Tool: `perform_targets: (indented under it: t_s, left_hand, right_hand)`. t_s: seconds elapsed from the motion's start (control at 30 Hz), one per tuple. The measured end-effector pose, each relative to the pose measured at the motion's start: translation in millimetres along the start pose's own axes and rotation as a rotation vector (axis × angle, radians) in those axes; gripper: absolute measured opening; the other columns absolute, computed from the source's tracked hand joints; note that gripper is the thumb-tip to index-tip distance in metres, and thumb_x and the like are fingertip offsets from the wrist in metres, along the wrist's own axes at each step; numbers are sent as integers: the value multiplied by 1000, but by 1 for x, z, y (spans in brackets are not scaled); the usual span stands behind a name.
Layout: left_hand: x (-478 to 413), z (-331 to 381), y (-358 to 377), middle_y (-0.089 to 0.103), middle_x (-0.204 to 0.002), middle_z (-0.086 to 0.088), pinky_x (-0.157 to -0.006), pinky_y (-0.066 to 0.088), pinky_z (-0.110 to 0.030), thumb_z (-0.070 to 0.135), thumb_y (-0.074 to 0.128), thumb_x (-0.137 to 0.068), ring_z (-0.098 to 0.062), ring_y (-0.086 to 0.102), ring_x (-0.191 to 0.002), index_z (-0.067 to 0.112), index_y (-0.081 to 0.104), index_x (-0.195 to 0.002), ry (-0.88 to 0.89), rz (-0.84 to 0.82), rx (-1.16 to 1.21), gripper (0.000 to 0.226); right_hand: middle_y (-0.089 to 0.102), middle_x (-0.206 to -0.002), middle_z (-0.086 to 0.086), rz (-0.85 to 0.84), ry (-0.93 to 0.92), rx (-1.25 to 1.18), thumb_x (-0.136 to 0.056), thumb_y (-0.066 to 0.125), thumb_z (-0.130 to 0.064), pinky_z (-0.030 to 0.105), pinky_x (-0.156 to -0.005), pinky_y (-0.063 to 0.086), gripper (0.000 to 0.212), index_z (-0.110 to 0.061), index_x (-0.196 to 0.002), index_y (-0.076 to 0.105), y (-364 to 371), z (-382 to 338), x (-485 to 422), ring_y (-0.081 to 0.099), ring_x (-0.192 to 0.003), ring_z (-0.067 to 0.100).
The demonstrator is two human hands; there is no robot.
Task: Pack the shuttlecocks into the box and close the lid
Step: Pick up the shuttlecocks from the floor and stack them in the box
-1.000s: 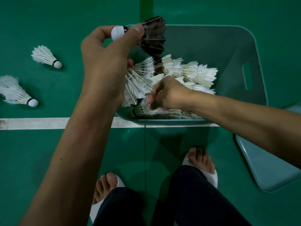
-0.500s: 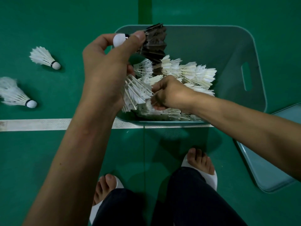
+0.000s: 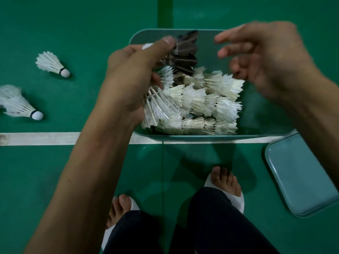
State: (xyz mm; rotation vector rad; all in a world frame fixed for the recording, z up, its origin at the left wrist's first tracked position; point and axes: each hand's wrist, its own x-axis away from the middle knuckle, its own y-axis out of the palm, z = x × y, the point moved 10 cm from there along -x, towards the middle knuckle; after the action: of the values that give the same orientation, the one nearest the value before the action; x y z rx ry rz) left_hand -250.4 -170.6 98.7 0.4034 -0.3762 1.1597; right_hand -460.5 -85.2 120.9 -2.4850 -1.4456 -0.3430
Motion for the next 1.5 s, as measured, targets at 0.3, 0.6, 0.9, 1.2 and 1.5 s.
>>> perform_targets:
  t_s: [0.3, 0.6, 0.9, 1.2, 1.5]
  left_hand:
    - [-2, -27, 27, 71, -97, 0, -59, 49, -25, 28, 78, -89, -5, 57, -59, 9, 68, -107, -3, 7, -408, 28]
    - [-12, 0, 4, 57, -76, -1, -62, 44, -23, -5, 47, -61, -13, 52, -70, 10, 63, -78, 71, 90, 220, 27]
    - [-19, -17, 2, 65, -72, -4, -67, 49, -36, -20, 50, -81, -22, 61, -76, 10, 61, -81, 67, 99, 93, 32]
    - [-14, -26, 3, 67, -94, -13, -79, 63, -36, -11, 68, -87, -23, 68, -85, 6, 59, -89, 35, 81, 152, 19]
    - [-3, -41, 38, 72, -95, -10, -74, 60, -27, -1, 70, -90, -19, 69, -80, 8, 63, -98, -90, -141, 95, 14]
  right_hand:
    - [77, -72, 8, 130, 78, 267, -78, 84, -6, 23, -42, 46, 10, -11, -74, 77, -9, 32, 17, 62, -49, 13]
    - [75, -64, -3, -96, 156, 624, -78, 78, -12, 38, -70, 64, 10, -18, -70, 80, 42, 70, 18, 69, -61, 11]
    - [68, -75, 0, -148, 122, 655, -84, 74, -4, 35, -55, 56, 18, -16, -75, 64, 80, 80, 7, 64, -66, 12]
    - [79, -77, 8, -214, 86, 561, -69, 90, -34, 36, -71, 65, 35, -5, -84, 77, 39, 26, 28, 78, -68, 26]
    - [54, -46, 0, -17, -89, 322, -81, 84, -24, 22, -43, 30, 27, -2, -71, 73, 12, 4, 32, 40, -42, 15]
